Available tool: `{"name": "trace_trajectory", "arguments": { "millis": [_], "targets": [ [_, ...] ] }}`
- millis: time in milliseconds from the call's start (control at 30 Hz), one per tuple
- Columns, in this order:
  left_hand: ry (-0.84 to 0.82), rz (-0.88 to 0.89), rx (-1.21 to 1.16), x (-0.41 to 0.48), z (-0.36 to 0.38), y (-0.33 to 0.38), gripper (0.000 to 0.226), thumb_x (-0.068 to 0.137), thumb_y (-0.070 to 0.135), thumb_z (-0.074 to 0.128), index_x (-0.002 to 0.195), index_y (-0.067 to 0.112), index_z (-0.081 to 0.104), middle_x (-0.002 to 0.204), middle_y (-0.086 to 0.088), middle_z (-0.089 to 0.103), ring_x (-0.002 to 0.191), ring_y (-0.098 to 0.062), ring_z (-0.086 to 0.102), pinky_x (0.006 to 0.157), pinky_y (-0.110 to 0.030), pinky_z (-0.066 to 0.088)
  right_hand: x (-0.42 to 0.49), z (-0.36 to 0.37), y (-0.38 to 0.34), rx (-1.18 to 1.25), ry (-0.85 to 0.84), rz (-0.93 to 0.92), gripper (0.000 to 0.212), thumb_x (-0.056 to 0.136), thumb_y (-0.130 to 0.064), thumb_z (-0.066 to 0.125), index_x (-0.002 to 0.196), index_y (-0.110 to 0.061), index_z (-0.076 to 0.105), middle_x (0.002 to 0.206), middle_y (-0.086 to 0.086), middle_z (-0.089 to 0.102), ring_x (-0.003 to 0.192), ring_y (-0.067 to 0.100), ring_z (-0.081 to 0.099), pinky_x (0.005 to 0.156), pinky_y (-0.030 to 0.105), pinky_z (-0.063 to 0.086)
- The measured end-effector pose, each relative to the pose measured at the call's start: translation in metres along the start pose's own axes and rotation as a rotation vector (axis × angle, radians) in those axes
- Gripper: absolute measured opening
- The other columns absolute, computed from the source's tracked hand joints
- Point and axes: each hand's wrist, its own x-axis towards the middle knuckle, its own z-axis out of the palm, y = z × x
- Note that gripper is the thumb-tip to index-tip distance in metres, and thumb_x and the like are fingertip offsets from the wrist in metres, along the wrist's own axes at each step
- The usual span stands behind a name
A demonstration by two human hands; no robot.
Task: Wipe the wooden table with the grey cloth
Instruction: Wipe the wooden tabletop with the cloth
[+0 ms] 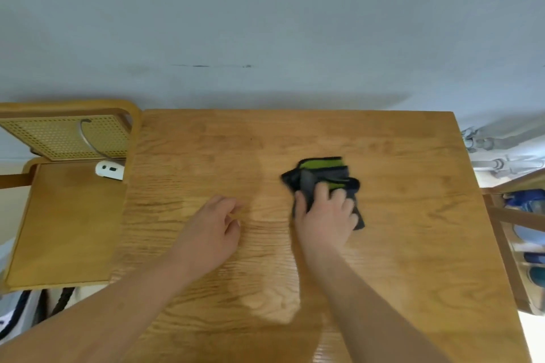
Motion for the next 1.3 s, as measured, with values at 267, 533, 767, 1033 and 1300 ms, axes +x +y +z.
{"name": "trace_trajectory", "arguments": {
  "millis": [267, 533, 767, 1033, 1300],
  "targets": [
    [0.026, -0.032, -0.064, -0.056, -0.05, -0.076, 0.031, 0.1, 0.02, 0.054, 0.128, 0.034, 0.06, 0.113, 0.021, 0.055, 0.098, 0.002, 0.056, 0.084, -0.017, 0.048, -0.086, 0.021, -0.029, -0.03, -0.177, -1.102, 0.042, 0.093, -0.068, 0.05, 0.109, -0.03, 0.059, 0.098, 0.001, 0.053, 0.089, 0.027, 0.052, 0.071, 0.04, 0.042],
    [-0.005, -0.013, -0.09, -0.119, -0.091, -0.164, 0.033, 0.101, 0.018, 0.053, 0.129, 0.033, 0.061, 0.121, 0.017, 0.058, 0.104, 0.002, 0.058, 0.084, -0.013, 0.048, -0.176, 0.038, -0.179, 0.122, -0.113, 0.209, 0.049, 0.098, -0.063, 0.046, 0.127, -0.024, 0.054, 0.118, 0.009, 0.058, 0.106, 0.034, 0.052, 0.082, 0.046, 0.043],
    [-0.018, -0.006, -0.049, -0.145, -0.111, -0.199, 0.033, 0.099, 0.014, 0.054, 0.127, 0.032, 0.06, 0.116, 0.013, 0.059, 0.094, 0.002, 0.058, 0.08, -0.018, 0.05, -0.259, 0.051, -0.167, 0.115, -0.109, -0.622, 0.037, 0.092, -0.062, 0.053, 0.109, -0.029, 0.061, 0.097, -0.001, 0.054, 0.088, 0.026, 0.052, 0.072, 0.04, 0.042],
    [-0.184, 0.112, -0.109, -0.164, -0.073, -0.177, 0.035, 0.101, 0.015, 0.055, 0.134, 0.026, 0.058, 0.122, 0.013, 0.054, 0.103, 0.003, 0.055, 0.093, -0.018, 0.049, -0.252, 0.03, -0.074, 0.172, -0.055, 0.546, 0.056, 0.098, -0.065, 0.042, 0.135, -0.023, 0.045, 0.129, 0.014, 0.054, 0.12, 0.039, 0.05, 0.092, 0.052, 0.049],
    [-0.197, 0.136, -0.072, -0.168, -0.066, -0.167, 0.037, 0.1, 0.017, 0.056, 0.135, 0.029, 0.057, 0.125, 0.012, 0.055, 0.103, 0.004, 0.056, 0.094, -0.019, 0.047, -0.322, 0.048, -0.119, 0.107, -0.165, -0.364, 0.039, 0.089, -0.065, 0.053, 0.11, -0.032, 0.056, 0.097, -0.003, 0.052, 0.087, 0.024, 0.051, 0.072, 0.04, 0.047]
  ]
}}
